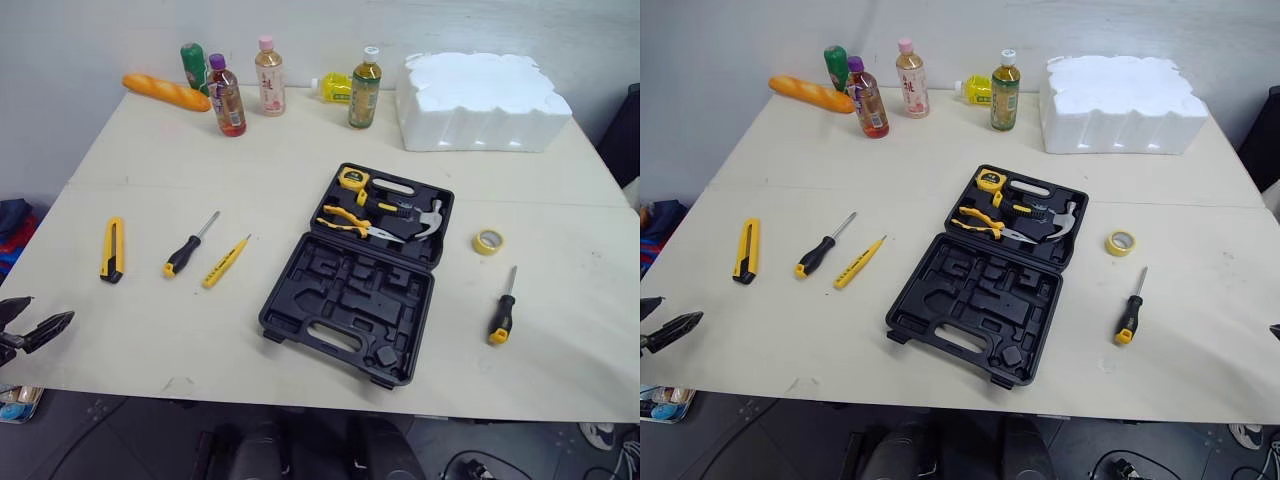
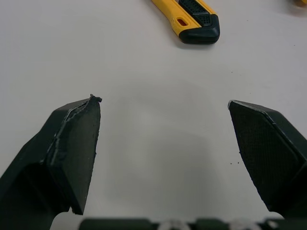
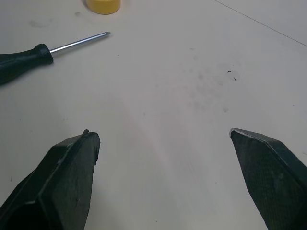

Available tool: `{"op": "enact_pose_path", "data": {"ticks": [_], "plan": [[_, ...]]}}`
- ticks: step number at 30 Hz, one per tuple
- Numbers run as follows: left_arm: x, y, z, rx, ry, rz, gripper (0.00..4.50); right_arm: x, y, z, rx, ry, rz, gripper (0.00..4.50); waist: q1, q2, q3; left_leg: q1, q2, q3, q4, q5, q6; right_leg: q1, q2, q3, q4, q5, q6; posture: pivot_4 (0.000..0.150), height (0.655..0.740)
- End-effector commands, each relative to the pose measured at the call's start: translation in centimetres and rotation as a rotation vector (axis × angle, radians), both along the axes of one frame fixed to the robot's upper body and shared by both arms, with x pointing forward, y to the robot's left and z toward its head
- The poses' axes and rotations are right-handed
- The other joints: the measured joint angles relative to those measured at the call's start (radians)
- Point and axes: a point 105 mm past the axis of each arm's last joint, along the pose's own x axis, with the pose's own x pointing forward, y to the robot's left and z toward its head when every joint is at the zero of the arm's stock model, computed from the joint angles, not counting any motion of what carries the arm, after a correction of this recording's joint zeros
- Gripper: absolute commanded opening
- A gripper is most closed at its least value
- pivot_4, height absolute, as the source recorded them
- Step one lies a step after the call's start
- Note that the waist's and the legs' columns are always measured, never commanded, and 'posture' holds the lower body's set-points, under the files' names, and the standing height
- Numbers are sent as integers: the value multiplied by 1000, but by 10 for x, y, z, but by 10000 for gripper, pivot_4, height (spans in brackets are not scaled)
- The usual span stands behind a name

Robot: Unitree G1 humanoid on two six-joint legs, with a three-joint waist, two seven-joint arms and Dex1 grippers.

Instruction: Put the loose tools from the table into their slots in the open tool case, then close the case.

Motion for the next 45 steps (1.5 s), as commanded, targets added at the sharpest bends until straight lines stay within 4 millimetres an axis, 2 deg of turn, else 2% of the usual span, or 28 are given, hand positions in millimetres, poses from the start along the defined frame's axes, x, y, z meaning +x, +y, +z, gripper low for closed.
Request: {"op": "enact_pose_path", "data": {"ticks": [1,11,12,15,17,26,30,34,36,40,45], "plan": [[6,3,7,-2,-4,5,44535,-1,-7,10,-44,-18,-7,45000,0,0,0,0,0,0,0,0,0,0,0,0,0,0,0,1500,7355],[12,7,-4,35,41,-13,44535,-2,-14,0,-69,0,-34,45000,0,-1,0,1,0,4,2,0,0,-1,0,-1,0,1,1,1500,7355],[12,8,-5,38,43,-14,44535,-1,-11,1,-71,-4,-13,45000,5,-3,-1,3,3,12,3,1,-5,-12,2,4,2,1,1,1500,7355],[13,9,-6,43,46,-14,44535,-1,-5,2,-75,-7,24,45000,8,-3,-1,6,5,34,2,-2,-7,-18,4,25,11,0,1,1500,7355],[13,9,-7,42,47,-14,44535,-1,-3,3,-78,-7,27,45000,3,-3,-2,10,5,33,1,-4,-6,-13,4,24,10,0,0,1500,7355],[19,10,-6,41,43,-20,44535,1,3,7,-77,-19,29,45000,-17,-3,-2,10,6,33,1,-4,-5,-12,4,21,11,1,1,1500,7355],[25,6,0,34,19,-36,44535,5,13,12,-68,-46,46,45000,-16,-3,-2,10,5,33,2,-4,-5,-12,4,21,11,1,1,1500,7355],[31,-21,28,-7,-43,-197,44535,7,38,19,-6,-79,86,45000,-15,-3,-2,10,5,32,2,-4,-5,-12,4,21,12,1,2,1500,7355],[32,-38,34,-10,-40,-268,44535,7,51,20,0,-86,107,45000,-14,-4,-2,10,6,32,2,-4,-5,-12,4,21,12,1,2,1500,7355],[46,-101,50,0,-46,-489,44535,15,98,14,14,-91,184,45000,-10,-4,-2,10,6,30,2,-4,-4,-10,4,22,12,1,2,1500,7355],[74,-166,53,13,-68,-603,44535,37,148,4,7,-76,218,45000,6,-4,-2,11,5,28,3,-2,-4,-7,4,24,13,1,2,1500,7355]]}}
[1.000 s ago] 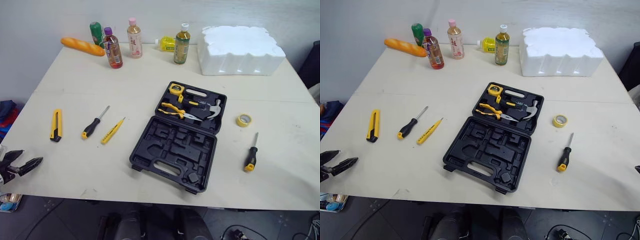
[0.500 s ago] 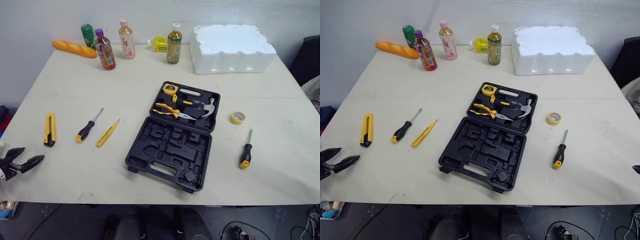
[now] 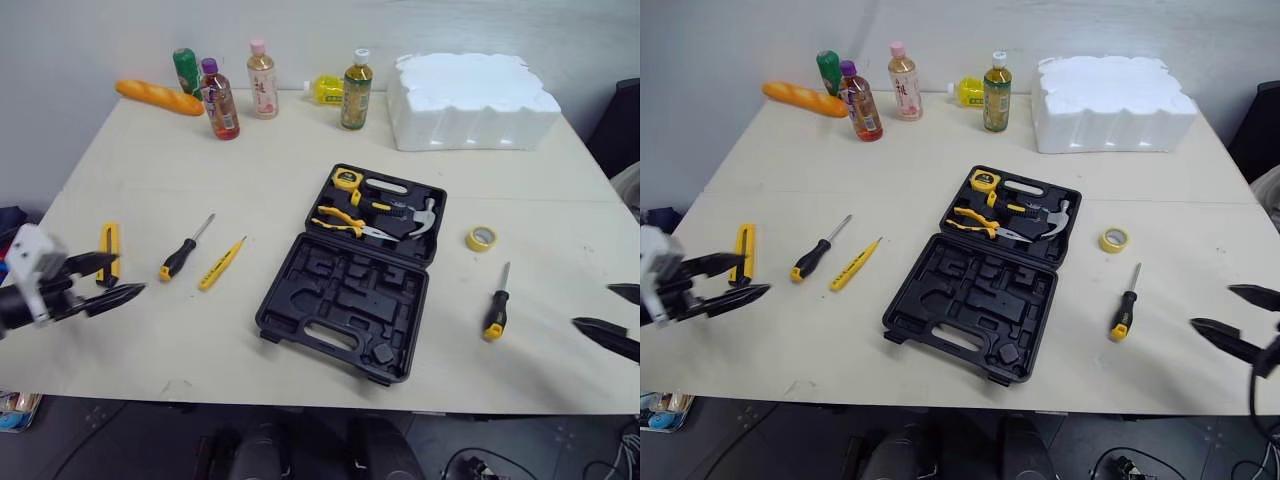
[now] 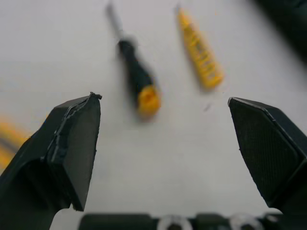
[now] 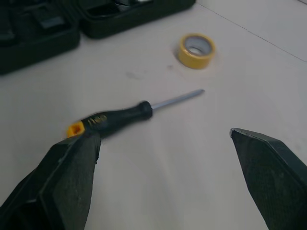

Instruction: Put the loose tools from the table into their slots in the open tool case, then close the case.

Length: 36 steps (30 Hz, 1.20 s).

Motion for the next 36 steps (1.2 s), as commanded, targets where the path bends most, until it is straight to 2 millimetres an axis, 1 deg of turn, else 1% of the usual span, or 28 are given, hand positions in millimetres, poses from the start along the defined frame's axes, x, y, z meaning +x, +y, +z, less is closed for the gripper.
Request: {"op": "enact_pose_path", "data": {"ticks": [1,2,3,4,5,7,8,11,12,13,16,19,21,23,25,30,33,36], "plan": [[20,-39,2,12,-17,-42,44535,17,30,4,-3,-31,1,45000,6,0,0,0,-1,0,0,1,1,0,0,0,1,0,0,1500,7355],[30,-50,1,3,-17,-42,42114,22,39,2,-5,-31,0,45000,8,0,0,0,-1,0,0,3,3,0,1,0,1,0,0,1500,7355],[41,-66,-4,6,-17,-55,38904,29,50,-1,5,-28,-5,42568,10,-1,0,0,-1,0,2,5,4,0,2,-1,1,0,0,1500,7355],[48,-76,-7,10,-16,-65,36654,34,58,-3,11,-24,-10,39816,10,-1,0,-1,-1,0,3,5,4,0,2,-2,2,0,0,1500,7355],[57,-85,-10,19,-13,-58,31806,39,66,-5,8,-26,-10,36458,11,-1,0,-1,-1,0,4,5,4,0,3,-2,2,0,1,1500,7355],[73,-101,-12,28,-10,-63,21706,51,78,-10,11,-25,-18,25785,12,-2,0,-1,-1,0,5,5,5,0,7,-3,2,1,1,1500,7355],[79,-108,-13,31,-9,-65,18091,55,83,-12,13,-23,-22,21841,12,-2,1,-2,-1,0,6,5,5,-1,9,-3,2,1,1,1500,7355],[94,-128,-12,48,-17,-97,3181,63,87,-16,5,-12,-40,5568,13,-2,0,-9,2,0,15,4,5,-4,13,-4,4,0,2,1500,7355],[98,-133,-12,52,-19,-102,651,65,88,-18,2,-7,-45,1743,13,-2,0,-13,3,0,17,4,5,-8,13,-4,5,1,2,1500,7355],[105,-140,-12,49,-18,-105,221,68,90,-22,-12,4,-47,611,13,-2,0,-14,3,0,18,4,6,-9,13,-4,5,1,2,1500,7355],[120,-155,-15,51,-5,-120,221,73,93,-31,-50,21,-52,611,17,-2,0,-15,2,0,21,4,7,-9,14,-5,5,1,3,1500,7355],[127,-162,-19,61,8,-126,221,76,95,-34,-65,20,-53,611,16,-2,1,-15,-1,0,21,3,8,-9,14,-5,5,1,3,1500,7355],[131,-168,-23,88,2,-136,221,79,100,-36,-54,16,-45,611,13,-2,1,-15,-1,0,21,3,8,-9,14,-5,5,1,4,1500,7355],[134,-184,-26,88,18,-158,221,85,113,-41,-42,21,-29,611,13,-2,1,-16,-1,0,21,3,8,-9,14,-5,5,1,3,1500,7355],[136,-192,-27,91,27,-180,221,91,120,-43,-41,24,-31,611,14,-3,1,-16,-1,0,23,3,8,-9,14,-6,6,2,4,1500,7355],[137,-198,-29,93,20,-198,221,95,123,-45,-76,17,-26,611,13,-3,1,-17,2,-1,24,3,9,-9,13,-6,6,2,4,1500,7355],[136,-204,-31,94,23,-220,221,95,128,-43,-77,19,-7,611,13,-3,1,-17,2,-1,24,3,9,-9,13,-6,6,2,4,1500,7355],[132,-212,-31,85,22,-268,221,99,133,-40,-80,11,14,611,13,-3,1,-17,3,-1,26,2,9,-8,13,-6,7,2,4,1500,7355]]}}
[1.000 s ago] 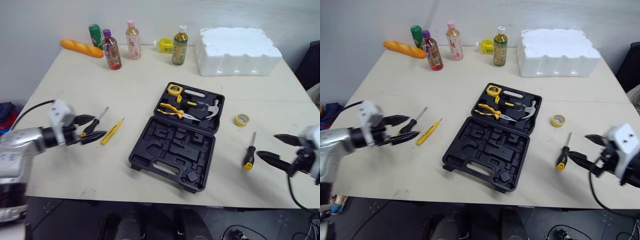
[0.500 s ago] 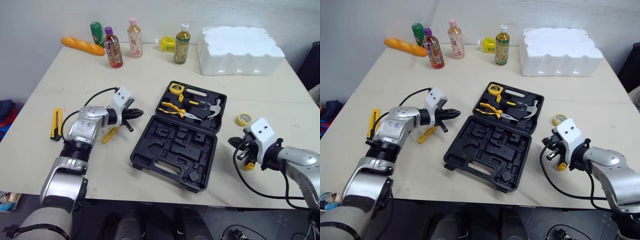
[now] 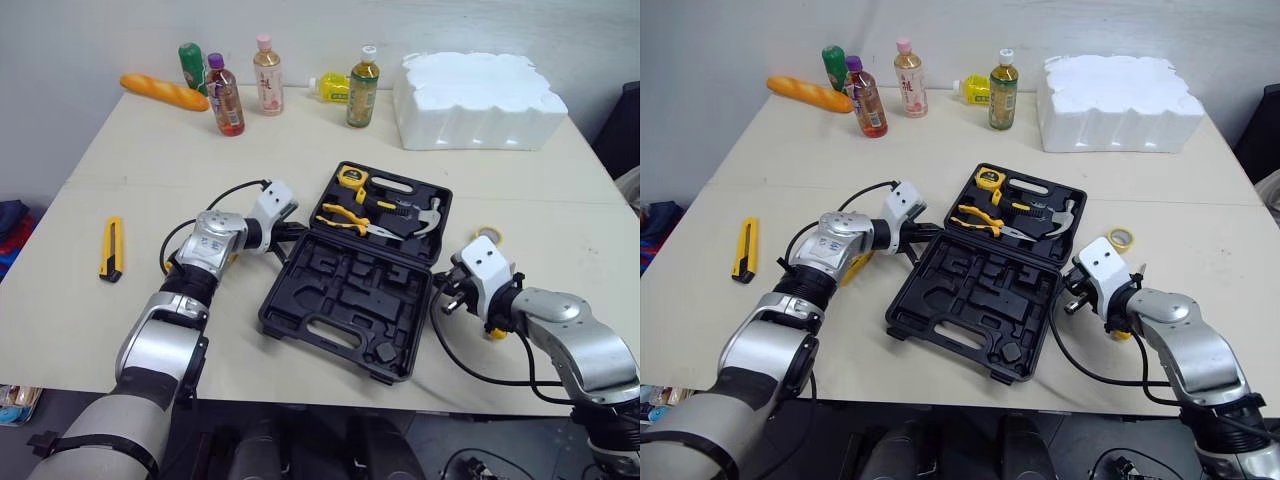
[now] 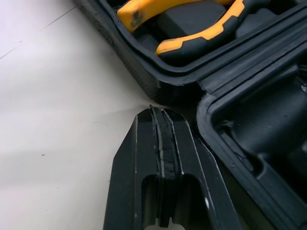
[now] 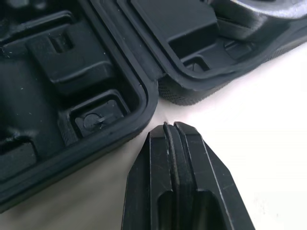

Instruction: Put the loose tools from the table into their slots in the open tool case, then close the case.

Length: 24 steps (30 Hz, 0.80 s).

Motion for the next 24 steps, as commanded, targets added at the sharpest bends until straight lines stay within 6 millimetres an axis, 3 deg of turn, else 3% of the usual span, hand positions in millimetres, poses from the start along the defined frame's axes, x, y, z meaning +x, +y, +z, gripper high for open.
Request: {"op": "enact_pose_path", "data": {"ticks": [1,11,16,24], "plan": [[-4,-17,10,-8,-28,-88,221,5,6,12,-12,-41,30,611,0,0,0,0,0,0,0,0,0,0,0,0,0,0,0,1500,7355],[-49,-21,-10,30,34,-361,221,3,26,21,30,-77,171,611,-5,0,0,0,2,1,0,0,0,0,2,0,-1,0,0,1500,7355],[-86,-14,-29,45,113,-458,221,-12,53,19,42,-71,327,611,-9,1,0,1,4,2,0,-1,-2,0,3,2,0,0,0,1500,7355],[-92,-5,-41,39,146,-349,221,-3,24,6,-50,-45,213,611,-3,1,-1,2,6,2,4,-3,-2,1,4,2,3,0,-1,1500,7355]]}}
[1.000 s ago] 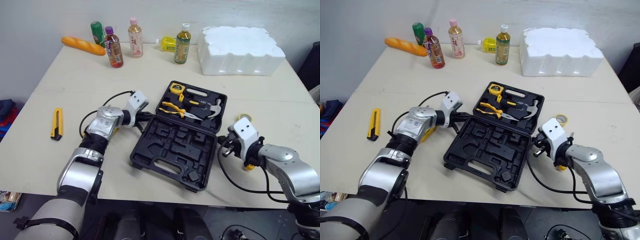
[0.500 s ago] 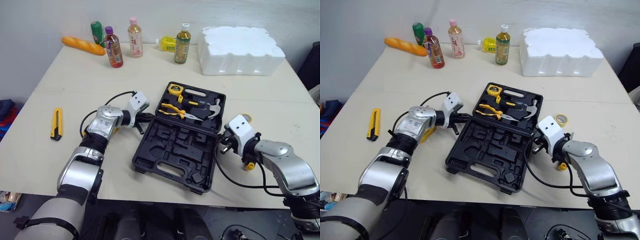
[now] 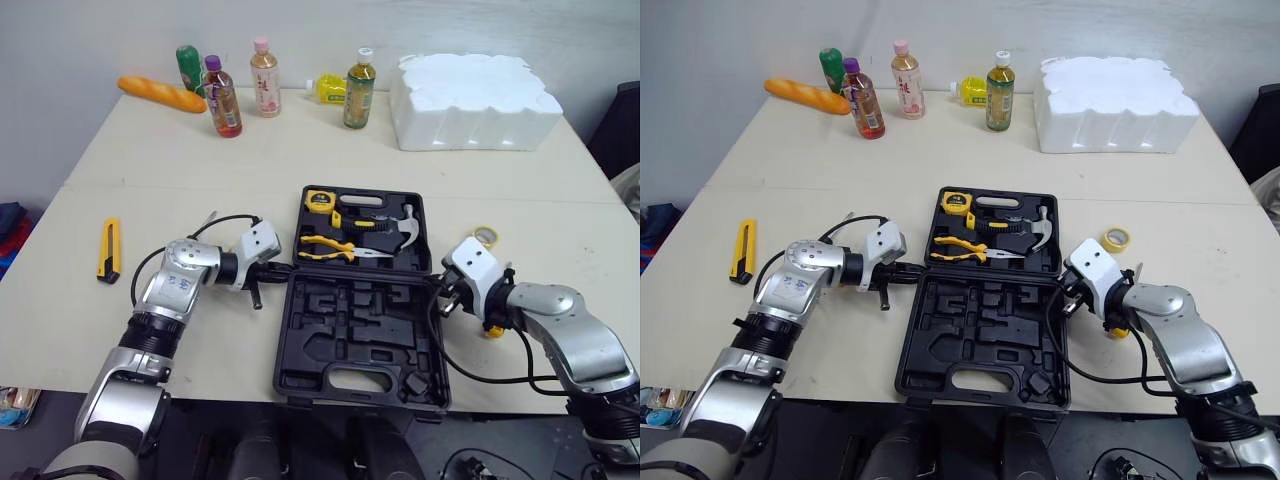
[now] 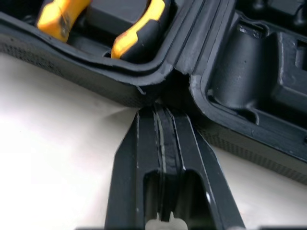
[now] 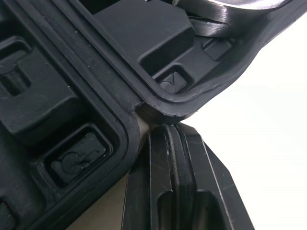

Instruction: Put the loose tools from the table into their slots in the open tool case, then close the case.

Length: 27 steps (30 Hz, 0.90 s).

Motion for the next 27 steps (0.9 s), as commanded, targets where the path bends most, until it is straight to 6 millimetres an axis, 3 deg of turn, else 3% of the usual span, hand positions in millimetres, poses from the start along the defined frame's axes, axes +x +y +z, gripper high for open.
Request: {"op": "enact_pose_path", "data": {"ticks": [1,7,9,10,11,13,15,18,20,21,23,27], "plan": [[-17,-19,-15,-6,65,-71,221,-3,15,12,3,-60,93,611,0,0,0,0,0,0,0,0,0,0,0,0,0,0,0,1500,7355],[-26,36,-9,-5,23,9,221,-18,-20,28,-86,-130,77,611,-2,0,0,0,0,0,0,-1,0,0,-1,0,-1,0,0,1500,7355],[-36,61,9,-112,29,69,221,-31,-38,41,-36,-138,28,611,-5,0,0,1,3,1,0,-1,-1,0,-2,1,-1,0,-1,1500,7355],[-48,73,19,-185,56,75,3124,-41,-45,48,16,-144,22,56,-6,0,0,0,3,1,0,-1,-1,0,-2,1,0,0,-1,1500,7355],[-62,84,27,-255,94,72,7336,-53,-49,55,75,-148,29,5071,-6,0,0,0,3,0,-1,-1,-2,-1,-2,1,1,-1,-2,1500,7355],[-83,102,37,-363,178,90,12991,-73,-57,67,183,-147,40,8598,-3,0,0,2,5,-1,-1,-2,-4,0,-1,0,1,-2,-4,1500,7355],[-88,115,41,-416,209,161,22384,-85,-65,73,234,-139,22,18796,0,0,0,3,5,-4,-1,-3,-5,3,-2,0,0,-3,-6,1500,7355],[-95,156,29,-337,188,333,33347,-105,-102,74,245,-109,-85,31276,8,0,0,3,2,-9,-1,-6,2,5,-6,1,1,-3,-5,1500,7355],[-107,196,36,-335,186,466,42784,-122,-137,79,222,-90,-185,40789,5,-1,0,5,2,-10,-1,-7,2,8,-6,1,-1,-3,-6,1500,7355],[-111,220,39,-330,167,559,44887,-129,-154,81,204,-88,-239,44559,3,-1,0,4,2,-10,-1,-8,3,7,-6,1,-2,-3,-6,1500,7355],[-119,257,44,-299,127,704,44887,-139,-181,85,161,-86,-317,44559,-1,-2,0,3,3,-10,-2,-9,3,6,-6,0,-3,-4,-7,1500,7355],[-130,292,47,-252,66,830,44887,-148,-207,93,159,-112,-386,44559,-5,0,-2,4,3,-9,-7,-12,-2,5,-7,1,-7,-3,-9,1500,7355]]}}
